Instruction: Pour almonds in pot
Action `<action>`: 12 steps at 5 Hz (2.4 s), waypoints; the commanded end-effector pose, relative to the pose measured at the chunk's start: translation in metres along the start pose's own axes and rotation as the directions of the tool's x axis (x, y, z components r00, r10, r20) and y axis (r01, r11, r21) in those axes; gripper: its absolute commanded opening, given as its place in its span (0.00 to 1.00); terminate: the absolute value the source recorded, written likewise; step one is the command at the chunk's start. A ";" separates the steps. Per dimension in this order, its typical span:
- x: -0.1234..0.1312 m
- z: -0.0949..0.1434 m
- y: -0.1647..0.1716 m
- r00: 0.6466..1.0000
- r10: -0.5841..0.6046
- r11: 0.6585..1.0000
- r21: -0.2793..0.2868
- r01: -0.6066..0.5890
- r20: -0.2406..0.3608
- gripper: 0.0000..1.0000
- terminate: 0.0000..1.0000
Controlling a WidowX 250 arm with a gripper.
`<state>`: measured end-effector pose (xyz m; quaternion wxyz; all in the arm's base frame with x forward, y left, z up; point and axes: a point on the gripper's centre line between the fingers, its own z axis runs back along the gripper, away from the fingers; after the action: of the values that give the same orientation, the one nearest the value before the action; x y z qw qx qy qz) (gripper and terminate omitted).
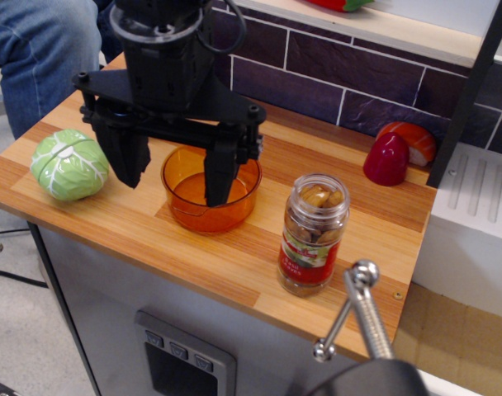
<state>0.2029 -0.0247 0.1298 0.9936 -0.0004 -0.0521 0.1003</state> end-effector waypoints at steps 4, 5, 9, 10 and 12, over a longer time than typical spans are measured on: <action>0.015 0.014 -0.061 0.747 -0.641 0.698 0.273 0.662 -0.175 1.00 0.00; 0.019 0.023 -0.082 0.551 -0.785 0.480 0.284 0.830 -0.283 1.00 0.00; 0.033 -0.050 -0.126 0.191 -0.678 0.177 0.095 0.980 -0.710 1.00 0.00; 0.045 -0.065 -0.127 0.175 -0.645 0.174 0.080 0.981 -0.744 1.00 0.00; 0.040 -0.076 -0.106 0.115 -0.599 0.177 0.009 0.984 -0.793 1.00 0.00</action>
<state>0.2683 -0.1178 0.0448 0.7470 0.2864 0.3510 -0.4865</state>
